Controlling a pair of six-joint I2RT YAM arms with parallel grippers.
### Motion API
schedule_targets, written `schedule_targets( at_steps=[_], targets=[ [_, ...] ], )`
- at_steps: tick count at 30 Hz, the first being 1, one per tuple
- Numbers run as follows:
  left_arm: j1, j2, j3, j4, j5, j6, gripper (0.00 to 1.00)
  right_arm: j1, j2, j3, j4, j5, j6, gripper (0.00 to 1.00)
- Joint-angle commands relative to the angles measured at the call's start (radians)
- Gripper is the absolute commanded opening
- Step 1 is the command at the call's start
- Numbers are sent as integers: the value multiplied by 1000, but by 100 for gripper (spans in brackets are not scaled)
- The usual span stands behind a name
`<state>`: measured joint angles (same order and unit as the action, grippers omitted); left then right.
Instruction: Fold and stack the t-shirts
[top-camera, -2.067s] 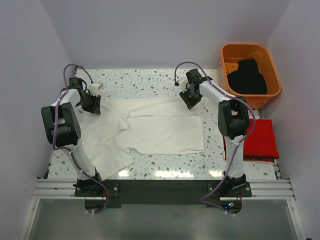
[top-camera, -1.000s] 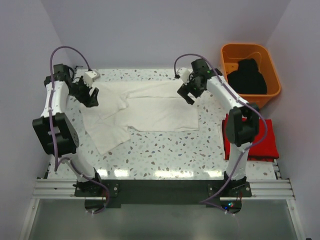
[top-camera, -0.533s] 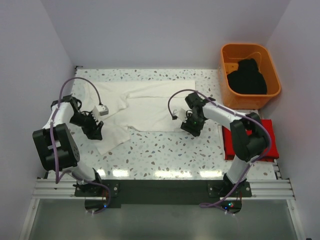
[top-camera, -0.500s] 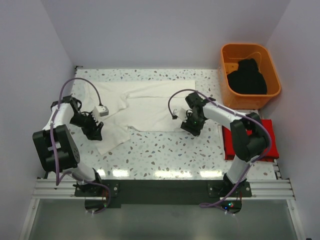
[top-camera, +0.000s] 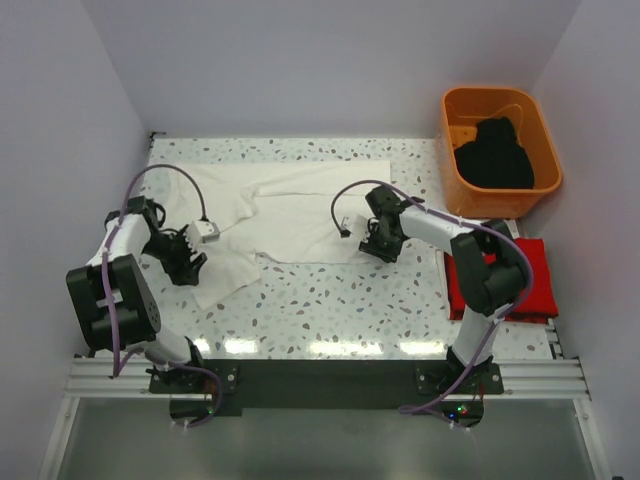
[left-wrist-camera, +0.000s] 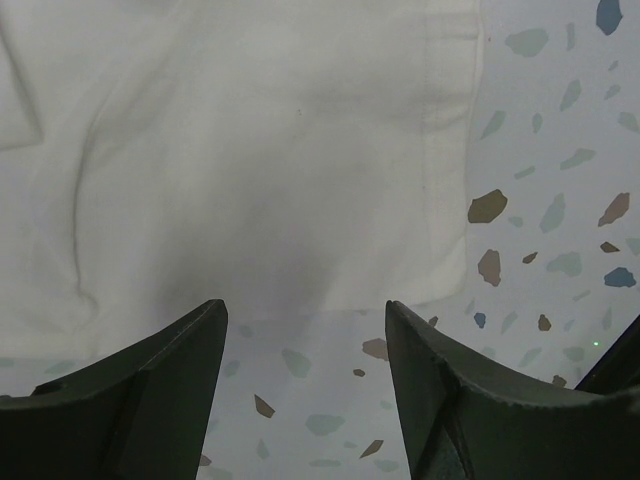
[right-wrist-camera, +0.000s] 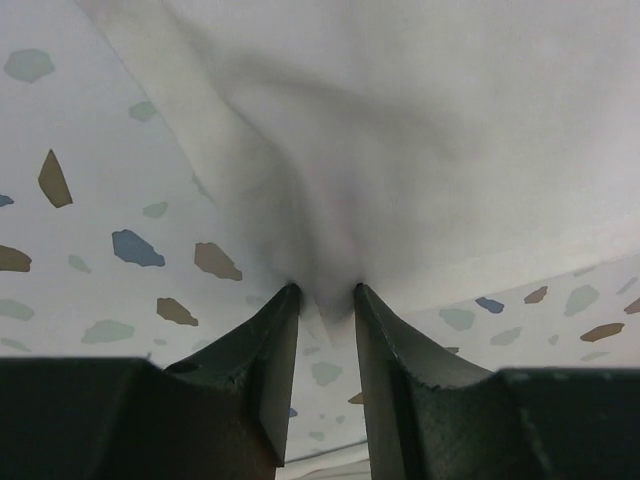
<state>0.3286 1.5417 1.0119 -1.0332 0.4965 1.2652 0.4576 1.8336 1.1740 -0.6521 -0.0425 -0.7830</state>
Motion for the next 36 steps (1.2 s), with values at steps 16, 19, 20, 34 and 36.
schedule_targets(
  at_steps=[16,19,20,34,36],
  targets=[
    [-48,67,-170,263,-142,100,51,3,72,19,52,39,-1,0],
    [-49,86,-170,213,-159,102,36,3,59,22,40,39,1,0],
    [-49,87,-171,200,-164,102,32,3,56,24,37,38,-1,0],
    [59,-49,8,-136,-67,152,0,-7,-112,13,-147,-31,-22,0],
    [67,-61,2,-134,-59,157,0,-13,-123,7,-149,-33,-22,0]
  ],
)
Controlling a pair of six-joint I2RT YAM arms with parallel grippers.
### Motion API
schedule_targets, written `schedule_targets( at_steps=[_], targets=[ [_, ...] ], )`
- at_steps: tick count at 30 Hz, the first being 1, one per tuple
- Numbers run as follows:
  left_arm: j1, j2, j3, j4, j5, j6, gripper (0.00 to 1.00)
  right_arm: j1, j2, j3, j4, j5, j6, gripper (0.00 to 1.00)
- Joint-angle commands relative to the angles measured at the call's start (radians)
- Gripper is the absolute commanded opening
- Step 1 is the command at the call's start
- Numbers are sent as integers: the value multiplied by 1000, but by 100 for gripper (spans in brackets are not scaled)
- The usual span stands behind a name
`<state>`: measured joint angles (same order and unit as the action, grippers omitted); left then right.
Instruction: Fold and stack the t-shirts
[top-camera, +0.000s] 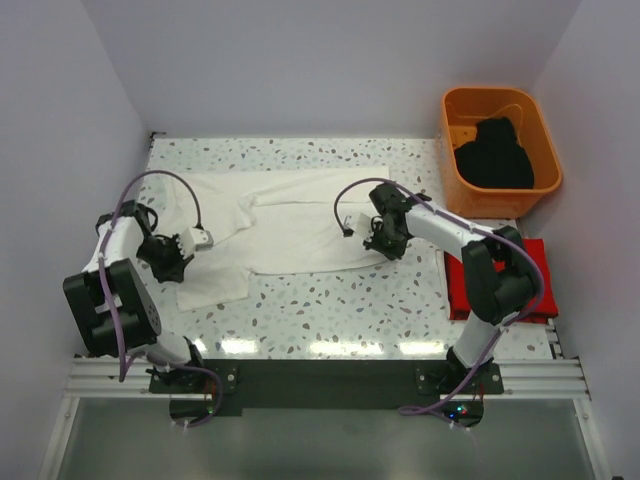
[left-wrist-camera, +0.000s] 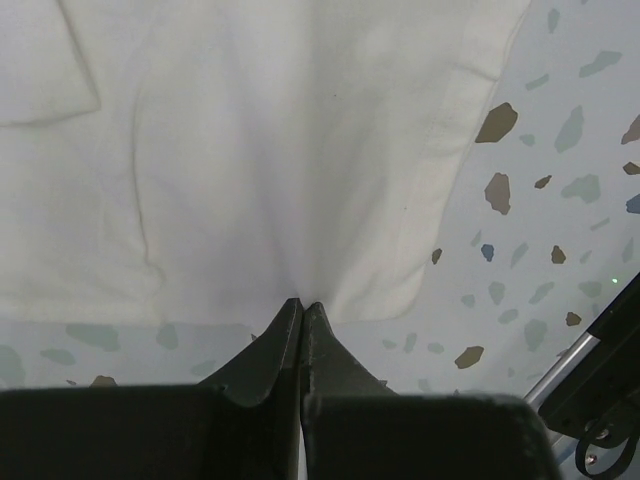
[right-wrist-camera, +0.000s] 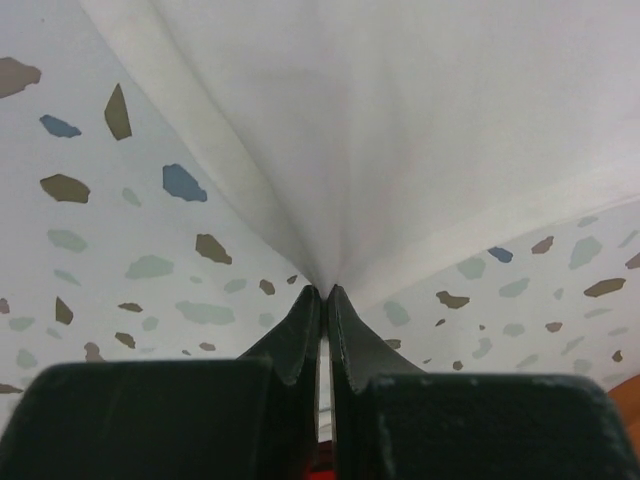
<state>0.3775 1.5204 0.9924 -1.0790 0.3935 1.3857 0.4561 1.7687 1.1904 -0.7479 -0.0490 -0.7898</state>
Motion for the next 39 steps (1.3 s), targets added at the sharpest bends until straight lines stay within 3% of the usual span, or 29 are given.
schedule_targets(
  at_steps=[1,8,14,24,30,39],
  targets=[
    [20,-42,19,-84,51,35,0,-13,-61,-12,-54,-26,-15,0],
    [30,-57,86,-136,100,47,0,-36,-97,24,-102,-46,-6,0],
    [37,0,268,-157,171,-16,0,-56,-92,86,-137,-75,-19,0],
    [11,240,612,-107,231,-180,0,-135,129,391,-273,-114,-101,0],
    [-34,375,747,-58,197,-255,0,-151,287,635,-367,-112,-140,0],
    [-66,532,884,-50,139,-271,0,-169,439,796,-419,-86,-196,0]
  ],
)
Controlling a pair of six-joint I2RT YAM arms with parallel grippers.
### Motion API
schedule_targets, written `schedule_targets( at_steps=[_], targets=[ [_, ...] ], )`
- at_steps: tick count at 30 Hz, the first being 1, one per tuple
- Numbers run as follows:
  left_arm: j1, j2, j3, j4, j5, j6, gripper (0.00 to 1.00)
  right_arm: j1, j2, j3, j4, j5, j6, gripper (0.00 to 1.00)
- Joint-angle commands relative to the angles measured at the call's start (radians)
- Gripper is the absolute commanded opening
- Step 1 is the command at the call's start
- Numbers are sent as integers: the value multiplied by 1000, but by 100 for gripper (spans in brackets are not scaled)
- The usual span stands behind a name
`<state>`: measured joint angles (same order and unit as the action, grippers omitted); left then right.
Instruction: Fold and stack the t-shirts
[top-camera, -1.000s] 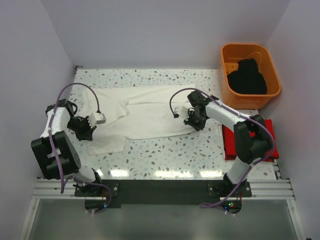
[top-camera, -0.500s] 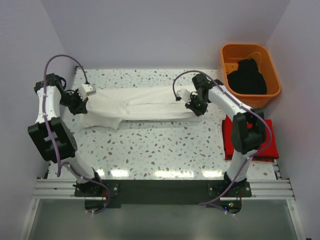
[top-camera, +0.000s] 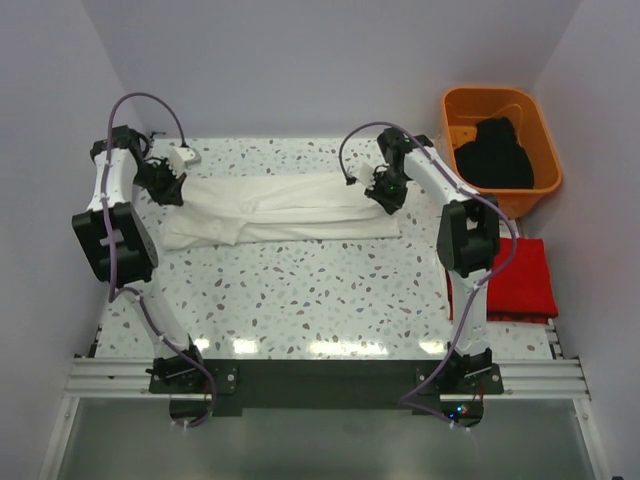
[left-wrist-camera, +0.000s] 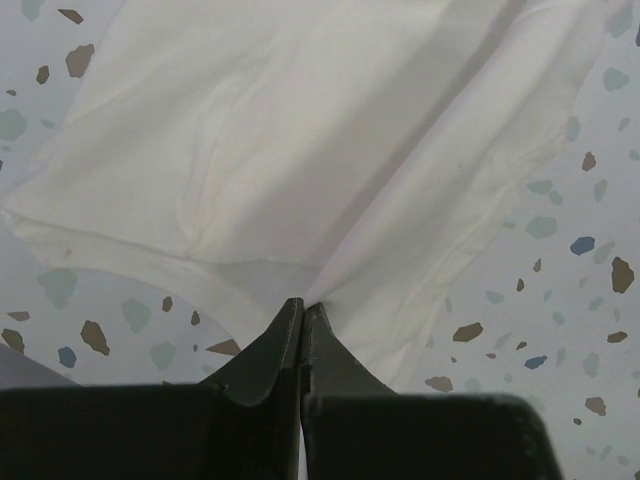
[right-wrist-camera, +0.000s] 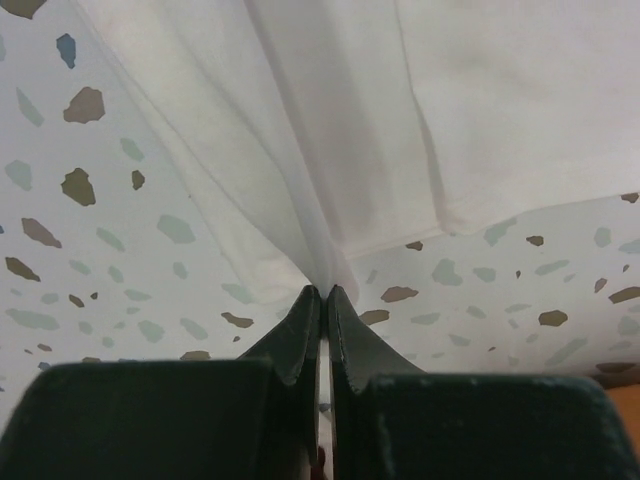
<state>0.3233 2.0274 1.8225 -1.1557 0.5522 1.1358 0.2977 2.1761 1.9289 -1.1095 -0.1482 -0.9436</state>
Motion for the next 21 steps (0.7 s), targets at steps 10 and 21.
schedule_targets(
  at_steps=[10,21],
  targets=[
    [-53,80,69,83,-43,-5,0,-14,33,12,-43,15,-46,0],
    [-61,125,100,83,-71,7,0,-20,56,48,-13,25,-27,0]
  ],
)
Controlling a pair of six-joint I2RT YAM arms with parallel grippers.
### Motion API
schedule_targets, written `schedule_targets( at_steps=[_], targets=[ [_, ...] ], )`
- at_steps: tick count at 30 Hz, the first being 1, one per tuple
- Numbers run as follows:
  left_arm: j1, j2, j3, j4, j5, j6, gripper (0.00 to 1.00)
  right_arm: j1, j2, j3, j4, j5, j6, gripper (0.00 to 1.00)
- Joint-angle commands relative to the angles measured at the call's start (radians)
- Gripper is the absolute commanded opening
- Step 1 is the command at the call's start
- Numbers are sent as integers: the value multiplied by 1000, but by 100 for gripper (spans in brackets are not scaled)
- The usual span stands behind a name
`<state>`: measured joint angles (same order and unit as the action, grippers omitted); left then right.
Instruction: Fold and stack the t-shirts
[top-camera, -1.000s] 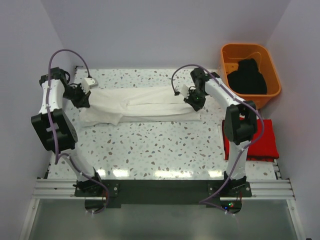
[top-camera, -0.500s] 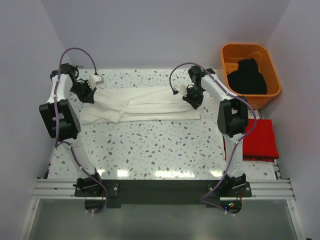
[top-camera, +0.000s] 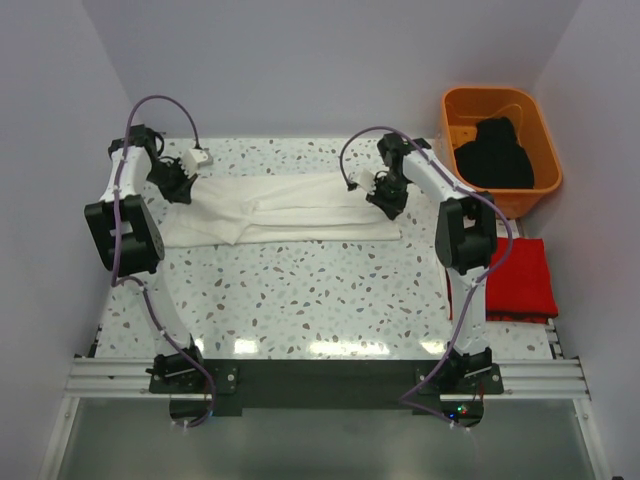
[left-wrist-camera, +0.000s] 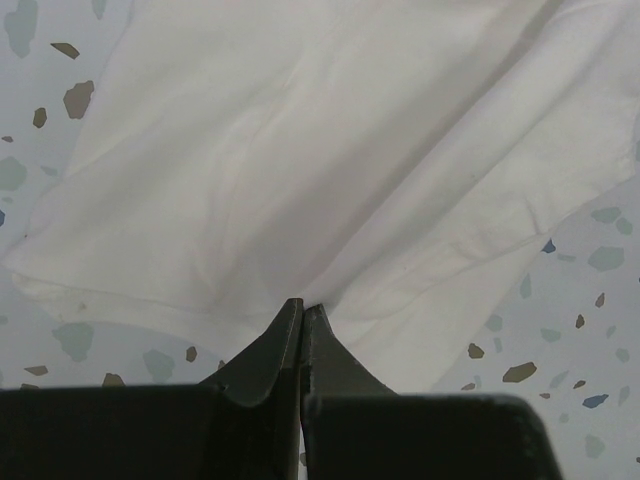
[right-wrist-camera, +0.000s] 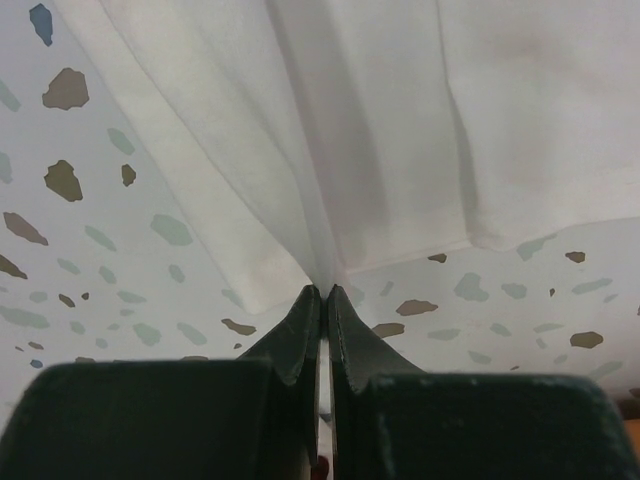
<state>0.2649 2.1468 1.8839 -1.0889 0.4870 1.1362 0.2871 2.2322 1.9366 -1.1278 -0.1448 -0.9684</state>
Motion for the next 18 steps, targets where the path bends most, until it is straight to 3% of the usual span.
schedule_targets(
  at_steps=[1,18],
  targets=[
    [-1,2,38,17,-5,7,0,-9,3,47,6,22,-4,0],
    [-4,48,66,63,-14,-49,0,-9,92,137,36,82,7,1]
  ],
)
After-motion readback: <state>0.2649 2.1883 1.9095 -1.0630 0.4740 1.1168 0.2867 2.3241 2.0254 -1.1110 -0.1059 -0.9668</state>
